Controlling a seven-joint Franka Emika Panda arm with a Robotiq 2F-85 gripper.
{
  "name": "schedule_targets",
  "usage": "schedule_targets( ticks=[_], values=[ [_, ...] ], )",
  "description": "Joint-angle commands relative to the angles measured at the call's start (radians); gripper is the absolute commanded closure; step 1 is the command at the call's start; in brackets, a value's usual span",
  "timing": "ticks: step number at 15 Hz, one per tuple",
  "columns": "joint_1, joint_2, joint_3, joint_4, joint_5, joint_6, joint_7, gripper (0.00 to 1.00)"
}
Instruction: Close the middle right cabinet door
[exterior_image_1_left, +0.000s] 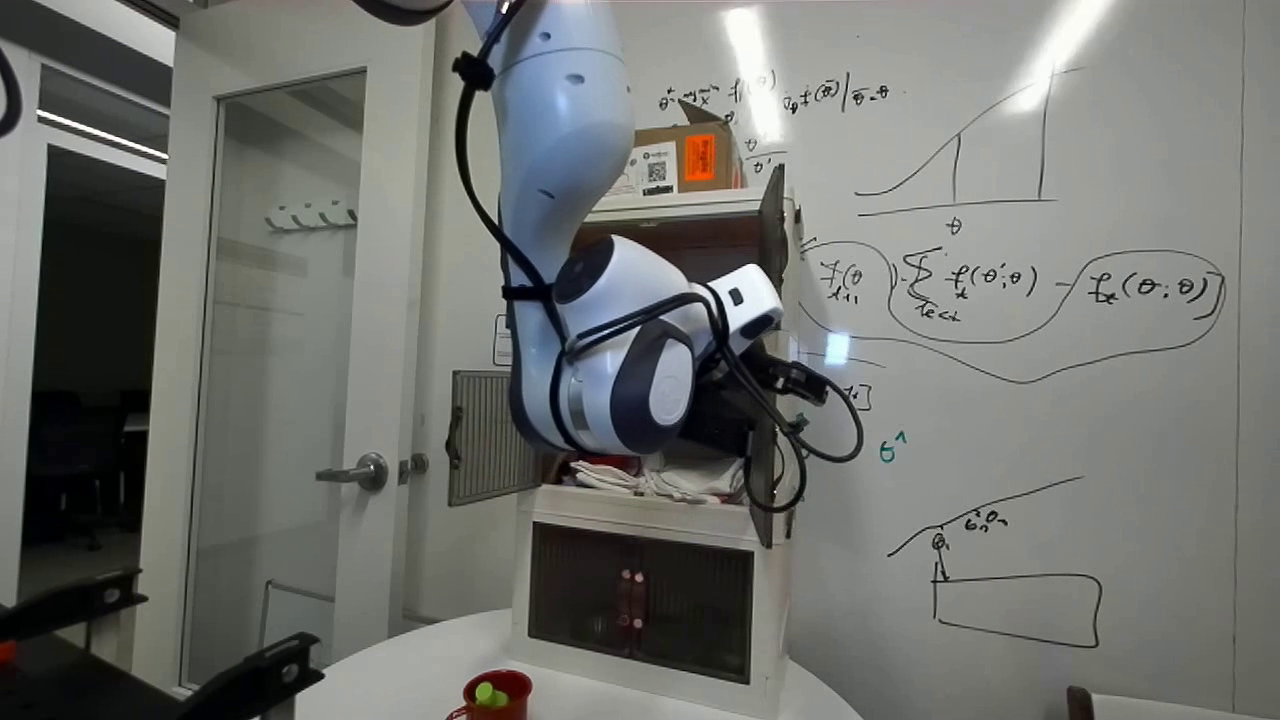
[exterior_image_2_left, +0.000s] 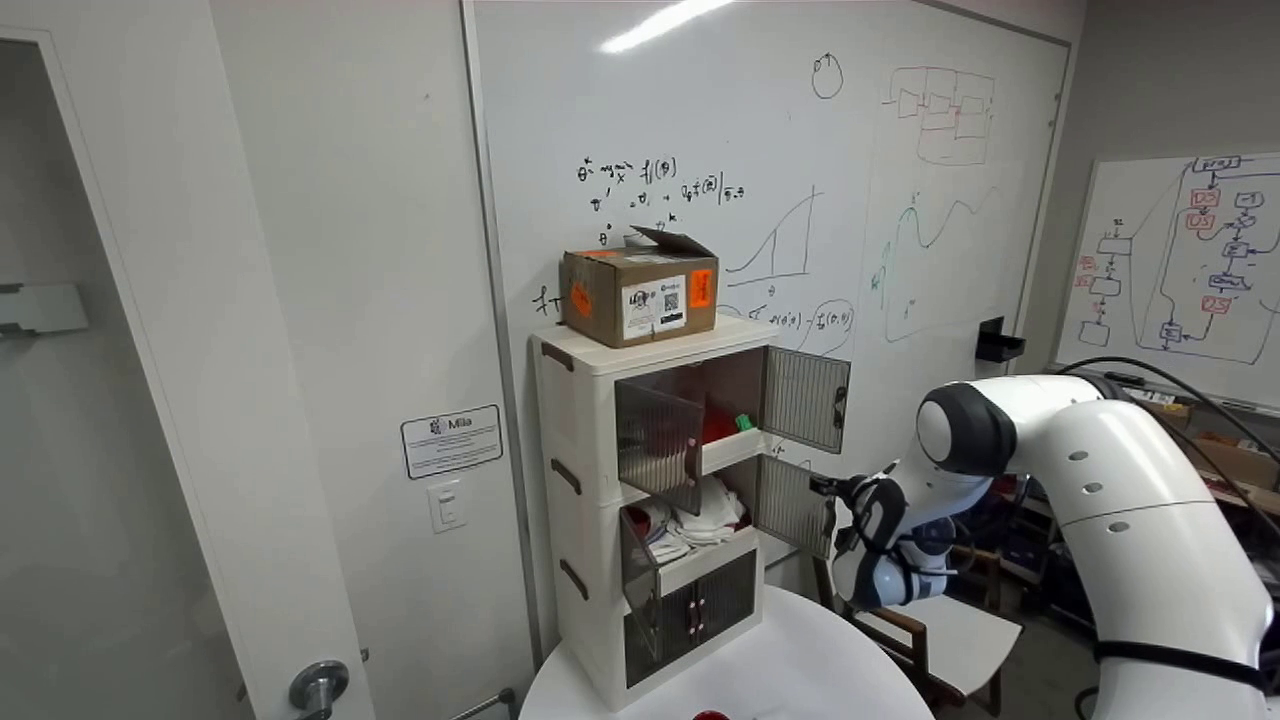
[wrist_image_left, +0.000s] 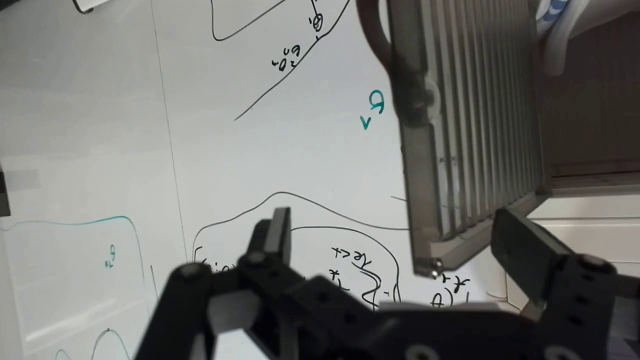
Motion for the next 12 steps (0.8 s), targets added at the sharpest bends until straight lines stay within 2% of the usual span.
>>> schedule_targets(
  ticks=[1, 7, 12],
  values=[
    [0.034, 0.040, -0.002, 0.072, 0.019, -0.008, -0.008, 0.00],
    [0.067, 0.082, 0.013, 0.126, -0.019, -0.115, -0.011, 0.00],
    [0.098, 0.094, 0.035, 0.090, -0.062, -0.126, -0.026, 0.00]
  ],
)
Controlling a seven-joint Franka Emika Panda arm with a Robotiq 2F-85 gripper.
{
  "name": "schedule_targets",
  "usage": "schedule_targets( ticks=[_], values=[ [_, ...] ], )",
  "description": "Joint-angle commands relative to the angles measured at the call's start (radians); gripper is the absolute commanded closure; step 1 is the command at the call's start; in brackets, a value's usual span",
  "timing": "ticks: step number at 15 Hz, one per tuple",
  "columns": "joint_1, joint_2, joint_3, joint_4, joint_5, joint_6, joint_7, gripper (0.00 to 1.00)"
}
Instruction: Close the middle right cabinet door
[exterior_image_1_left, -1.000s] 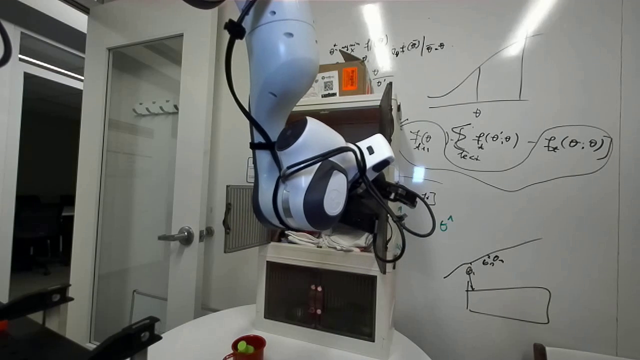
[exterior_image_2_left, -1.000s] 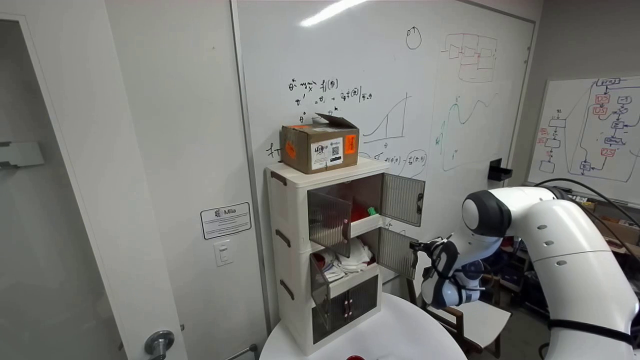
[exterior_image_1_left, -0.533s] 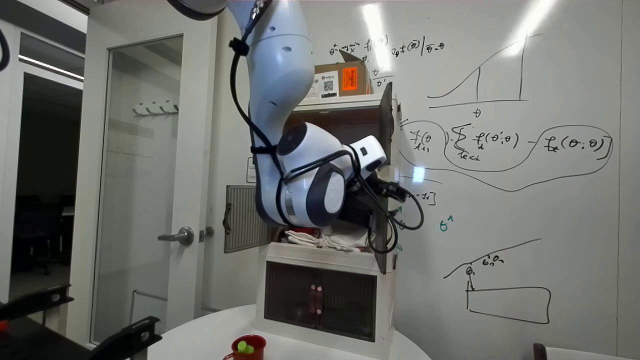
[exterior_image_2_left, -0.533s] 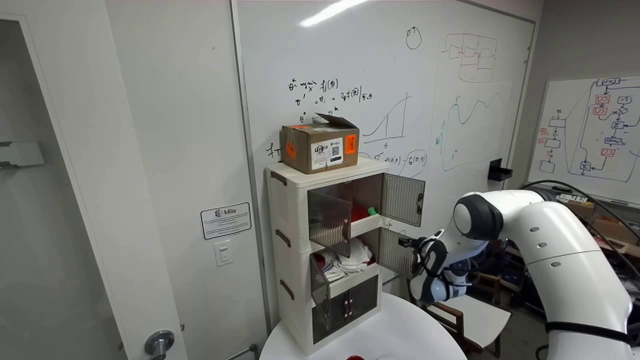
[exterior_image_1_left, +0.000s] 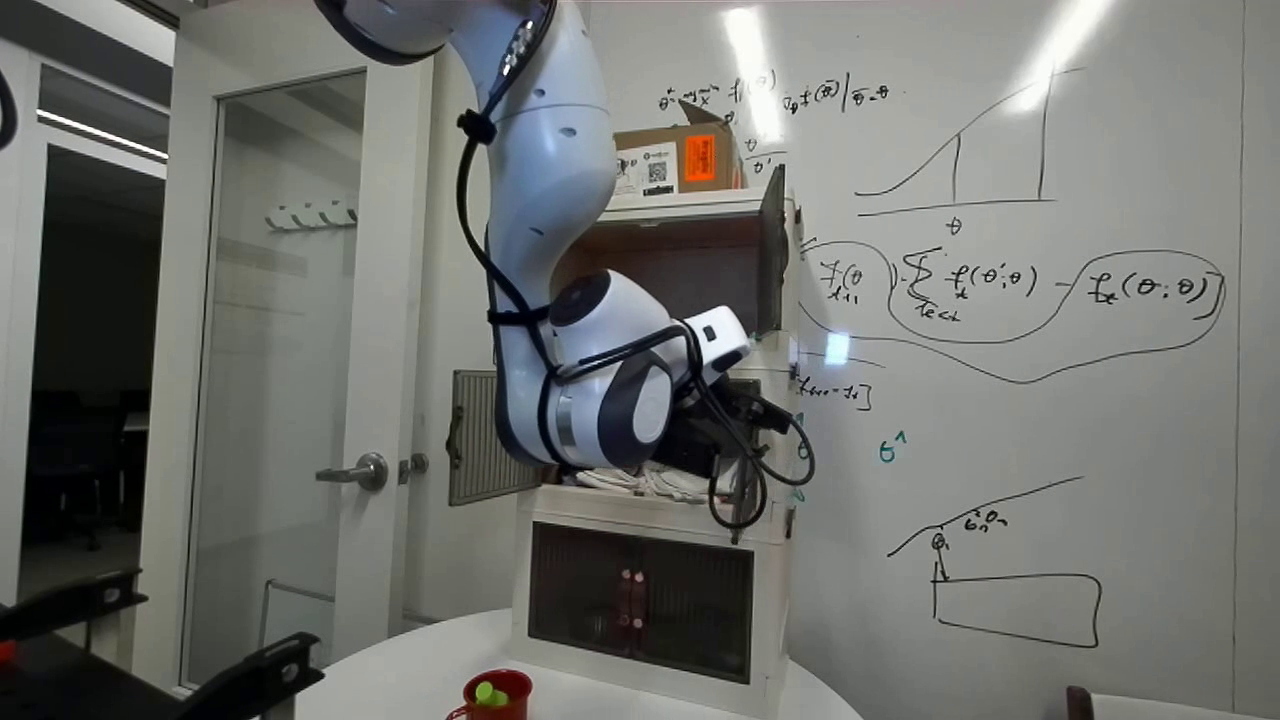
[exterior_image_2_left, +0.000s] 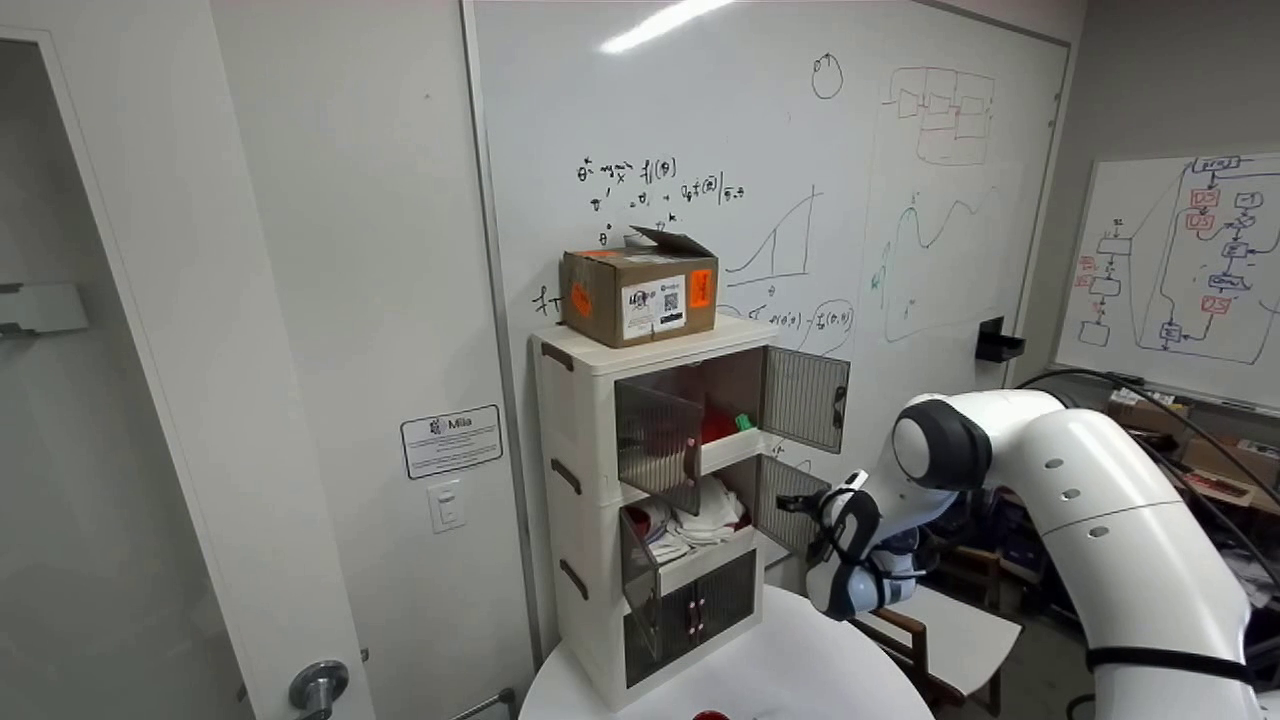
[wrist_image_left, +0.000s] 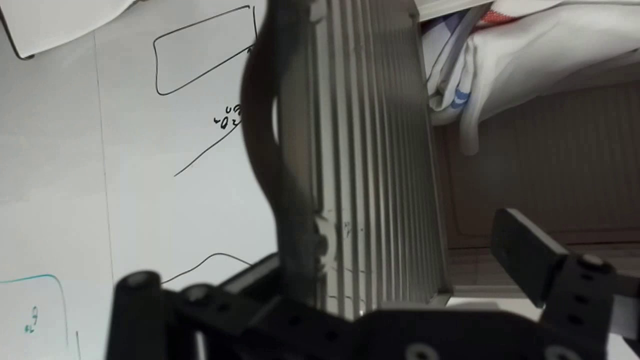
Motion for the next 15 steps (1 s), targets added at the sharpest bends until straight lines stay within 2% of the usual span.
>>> schedule_targets(
  ticks=[1, 7, 11, 15],
  values=[
    [0.030, 0.020, 0.022, -0.005, -0.054, -0.013, -0.023, 0.00],
    [0.115, 0.037, 0.043, -0.052, -0.100, 0.012, -0.101, 0.00],
    [0.207, 0.089, 0.047, 0.002, -0.065, 0.036, -0.181, 0.00],
    [0.237, 0.118, 0.051, 0.041, -0.068, 0.020, -0.186, 0.00]
  ],
)
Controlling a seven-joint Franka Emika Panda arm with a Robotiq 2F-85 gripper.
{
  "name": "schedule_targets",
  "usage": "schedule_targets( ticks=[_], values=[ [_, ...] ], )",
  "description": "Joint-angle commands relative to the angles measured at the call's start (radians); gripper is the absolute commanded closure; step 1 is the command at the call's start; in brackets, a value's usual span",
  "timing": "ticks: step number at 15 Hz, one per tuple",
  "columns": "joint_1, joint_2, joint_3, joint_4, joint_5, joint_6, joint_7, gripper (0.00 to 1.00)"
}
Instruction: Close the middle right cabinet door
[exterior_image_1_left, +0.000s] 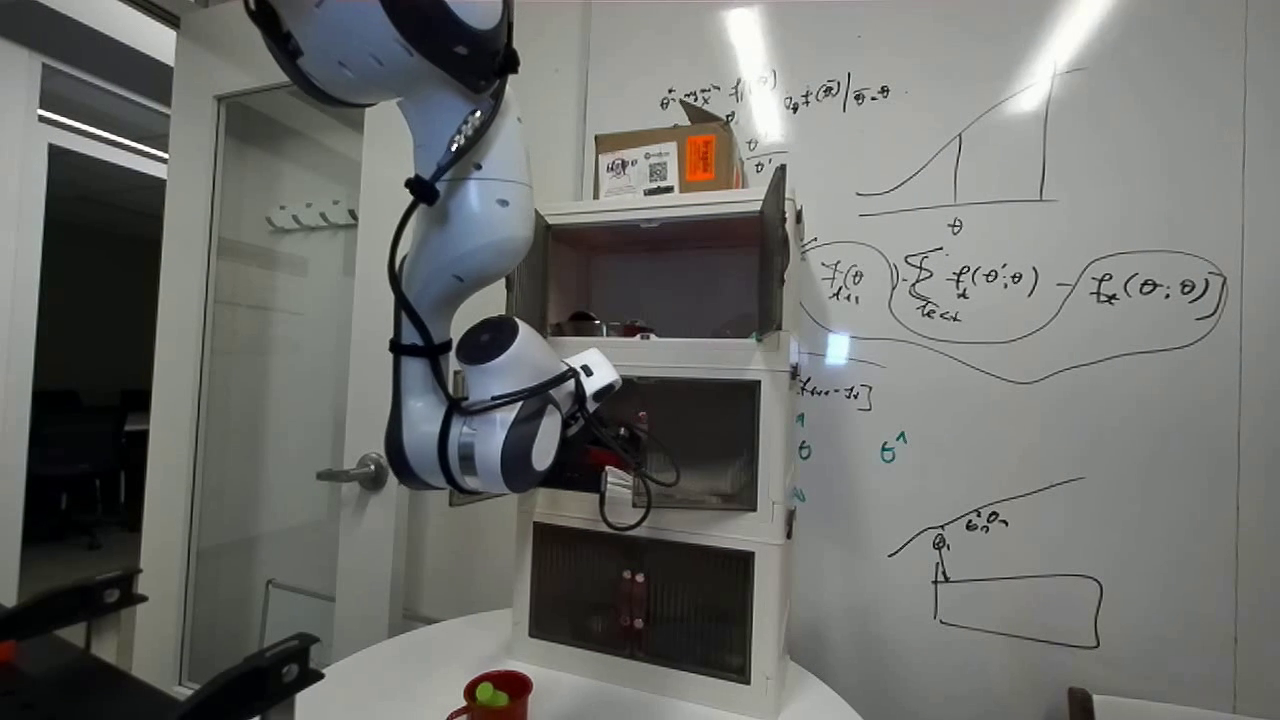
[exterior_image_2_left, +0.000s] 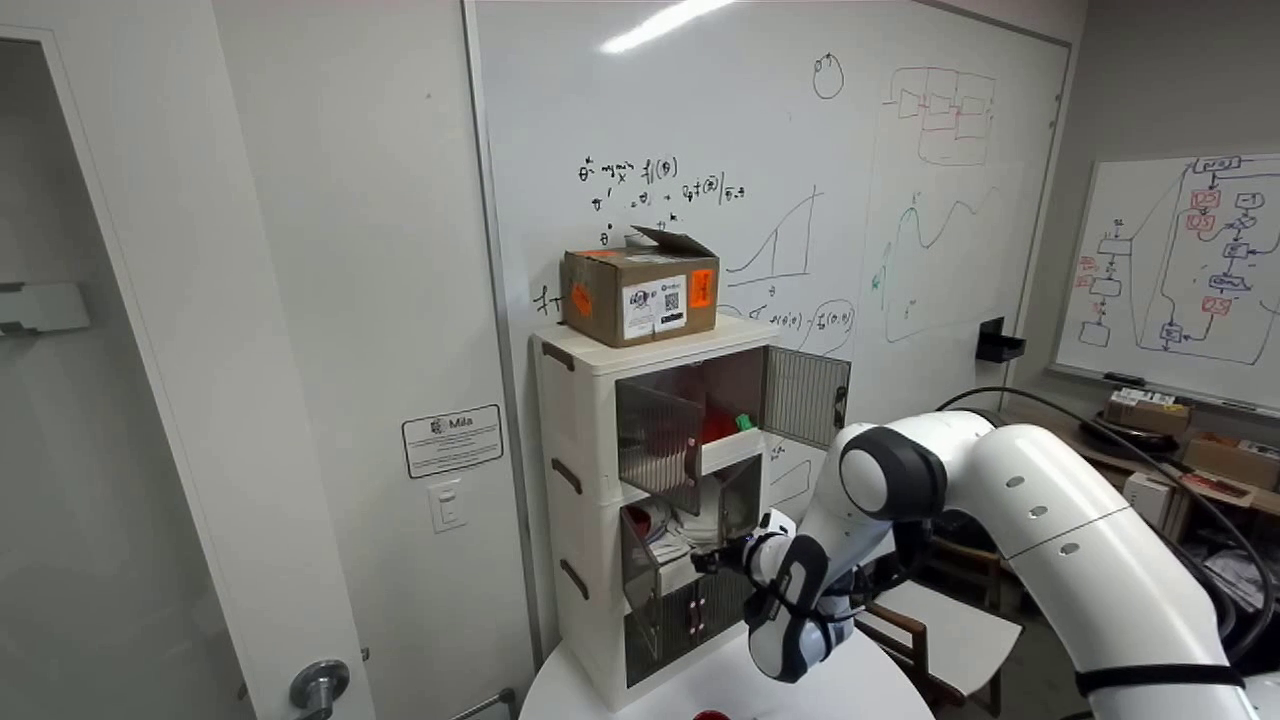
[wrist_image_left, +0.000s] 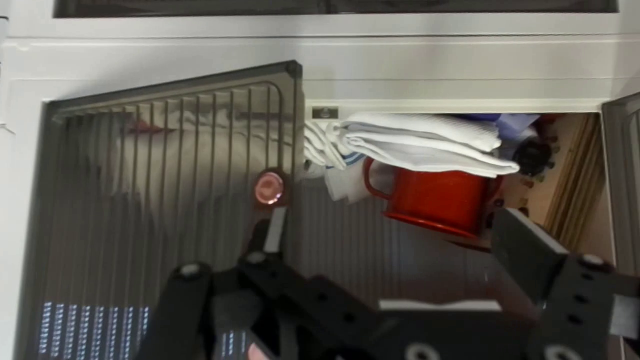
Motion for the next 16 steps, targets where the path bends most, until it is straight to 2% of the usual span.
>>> schedule_targets(
  ticks=[1, 3, 4, 6, 10, 13, 16],
  values=[
    [0.009, 0.038, 0.001, 0.053, 0.009, -0.006, -0.015, 0.00],
    [0.000, 0.026, -0.001, 0.041, 0.014, -0.054, 0.001, 0.00],
    [0.008, -0.009, -0.019, -0.001, 0.047, -0.161, -0.008, 0.00],
    [-0.004, -0.035, -0.033, -0.027, 0.056, -0.272, -0.015, 0.00],
    [0.024, -0.114, -0.099, -0.055, 0.127, -0.522, -0.058, 0.00],
    [0.039, -0.181, -0.123, -0.043, 0.106, -0.759, -0.100, 0.00],
    [-0.030, -0.231, -0.033, 0.009, 0.073, -0.904, -0.131, 0.00]
  ],
)
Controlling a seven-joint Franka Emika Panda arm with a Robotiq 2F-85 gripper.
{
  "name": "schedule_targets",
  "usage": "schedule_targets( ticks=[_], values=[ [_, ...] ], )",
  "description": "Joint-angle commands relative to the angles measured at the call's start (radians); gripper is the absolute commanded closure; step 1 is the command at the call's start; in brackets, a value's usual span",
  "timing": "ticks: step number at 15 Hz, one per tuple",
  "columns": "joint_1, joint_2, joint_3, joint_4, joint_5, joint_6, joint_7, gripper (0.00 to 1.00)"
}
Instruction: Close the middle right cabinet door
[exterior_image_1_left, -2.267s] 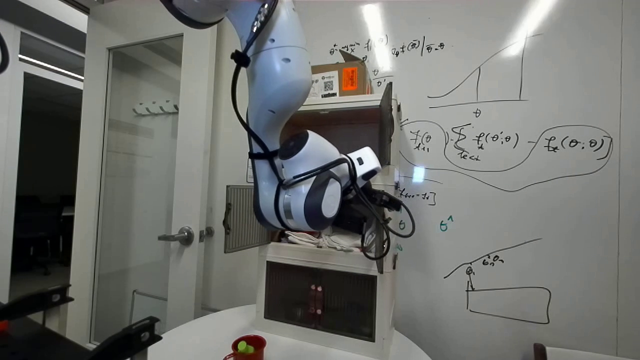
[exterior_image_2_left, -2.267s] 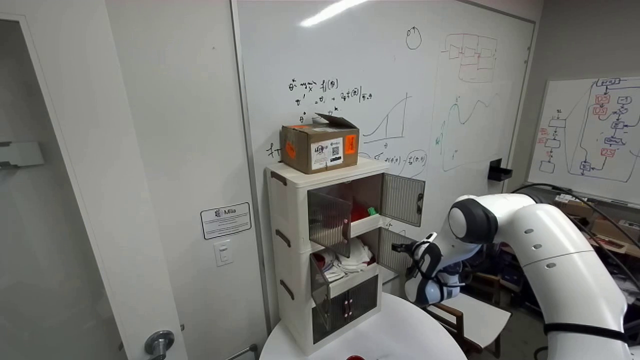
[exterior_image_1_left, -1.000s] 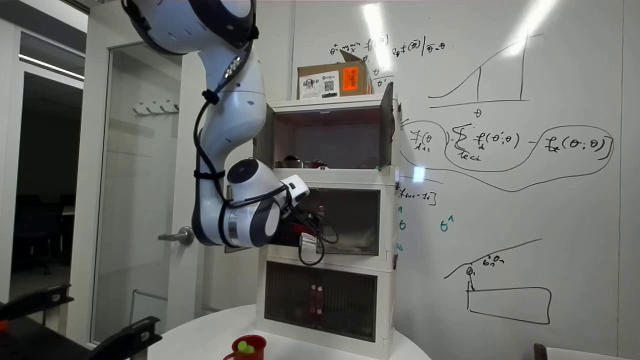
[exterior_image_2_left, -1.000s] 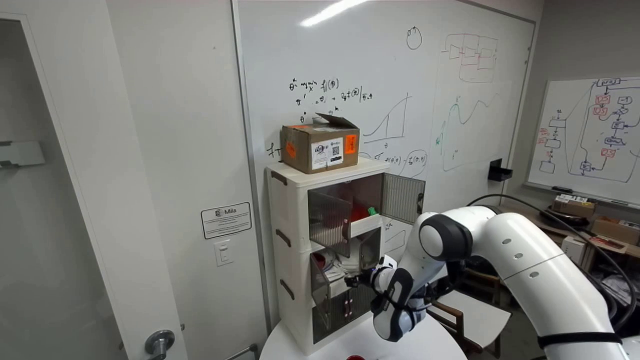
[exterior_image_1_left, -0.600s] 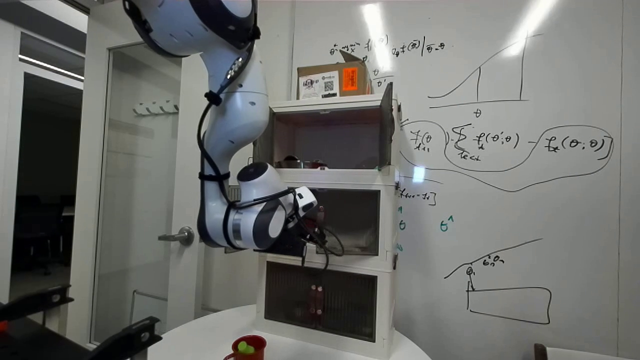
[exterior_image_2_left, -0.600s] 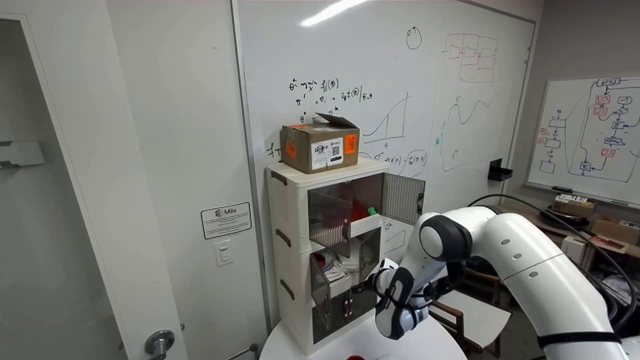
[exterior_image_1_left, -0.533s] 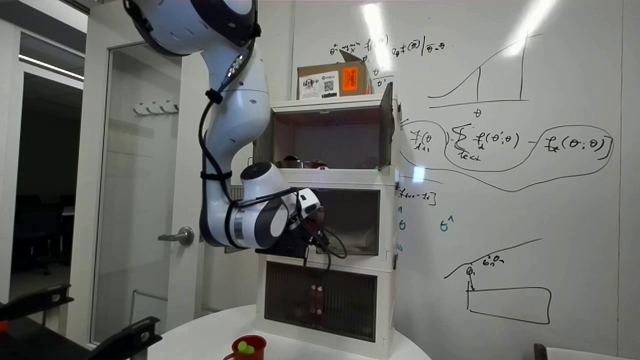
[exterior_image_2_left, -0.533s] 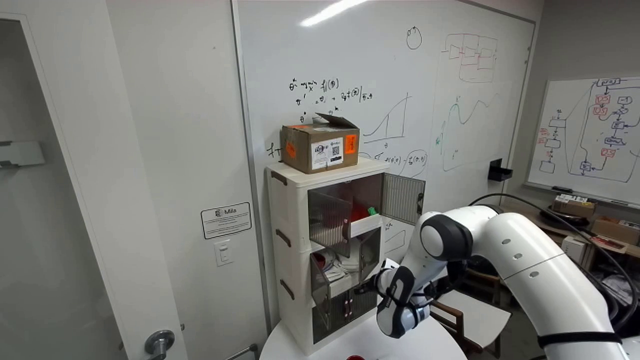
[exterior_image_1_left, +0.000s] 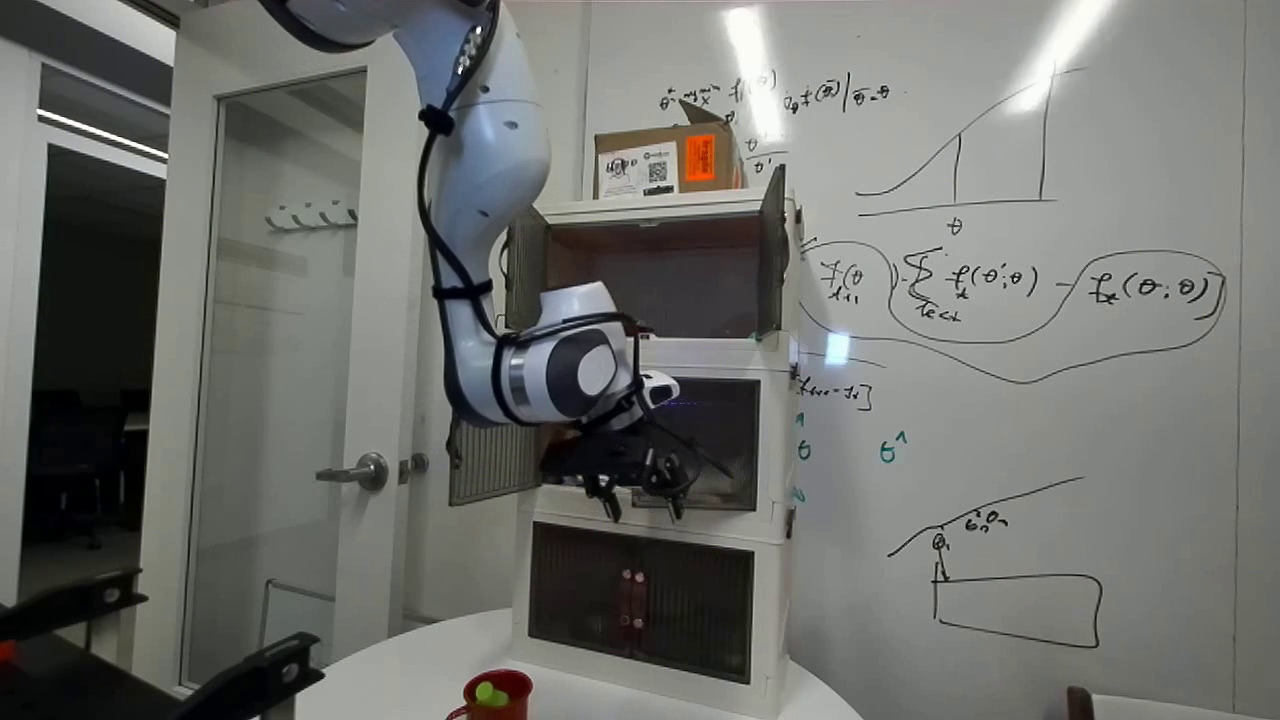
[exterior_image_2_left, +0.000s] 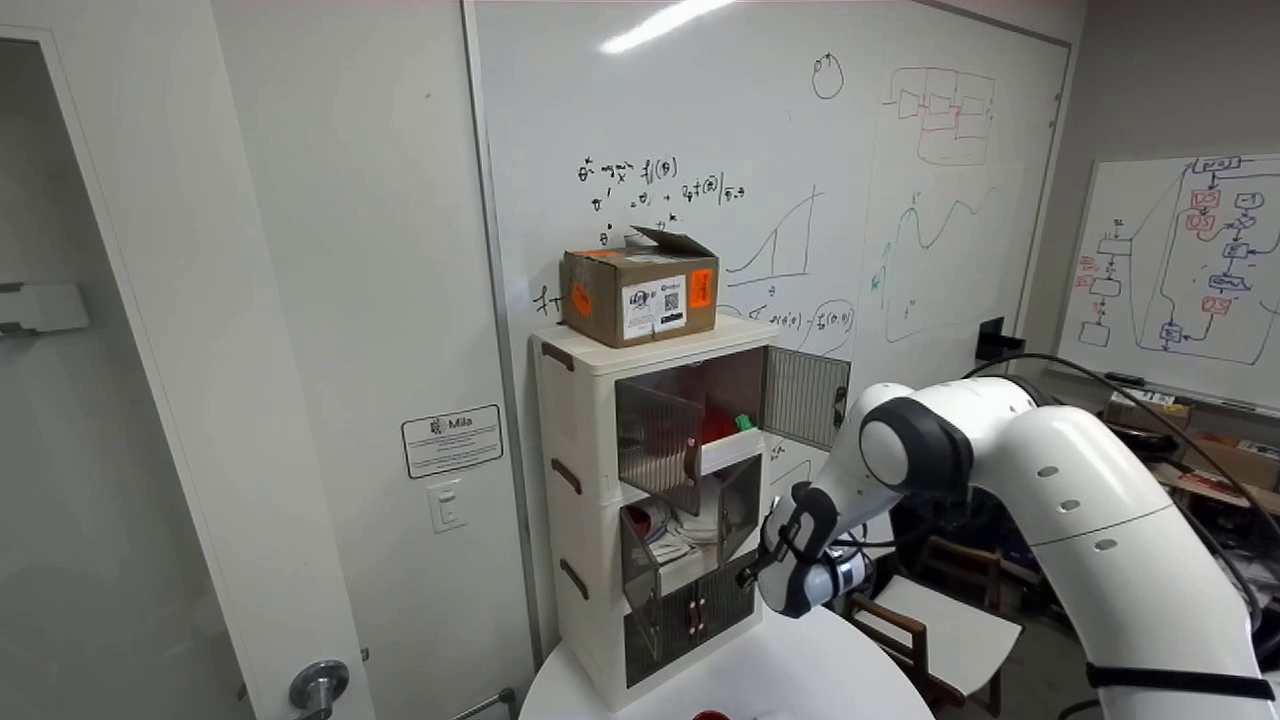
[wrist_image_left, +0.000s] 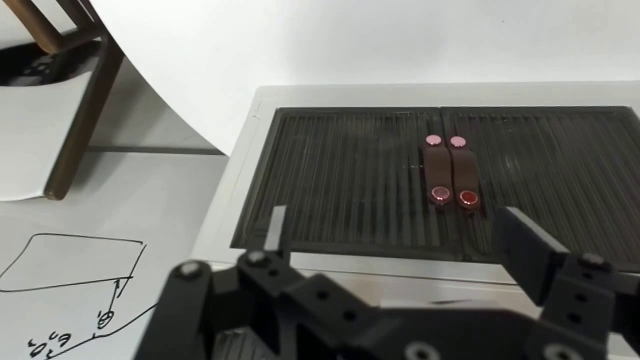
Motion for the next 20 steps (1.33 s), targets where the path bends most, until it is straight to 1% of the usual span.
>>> schedule_targets(
  ticks=[1, 2, 4, 6, 7, 9, 12, 18, 20],
  values=[
    [-0.062, -0.078, 0.097, 0.035, -0.008, -0.147, -0.047, 0.00],
    [-0.095, -0.084, 0.145, 0.058, 0.004, -0.158, -0.053, 0.00],
    [-0.139, -0.081, 0.216, 0.109, 0.030, -0.166, -0.055, 0.00],
    [-0.161, -0.067, 0.253, 0.152, 0.042, -0.158, -0.054, 0.00],
    [-0.158, -0.058, 0.253, 0.172, 0.046, -0.142, -0.047, 0.00],
    [-0.139, -0.038, 0.232, 0.214, 0.053, -0.112, -0.032, 0.00],
    [-0.128, 0.001, 0.224, 0.284, 0.055, -0.110, -0.031, 0.00],
    [-0.127, 0.111, 0.260, 0.446, 0.059, -0.108, -0.031, 0.00],
    [-0.123, 0.141, 0.261, 0.482, 0.063, -0.102, -0.027, 0.00]
  ],
)
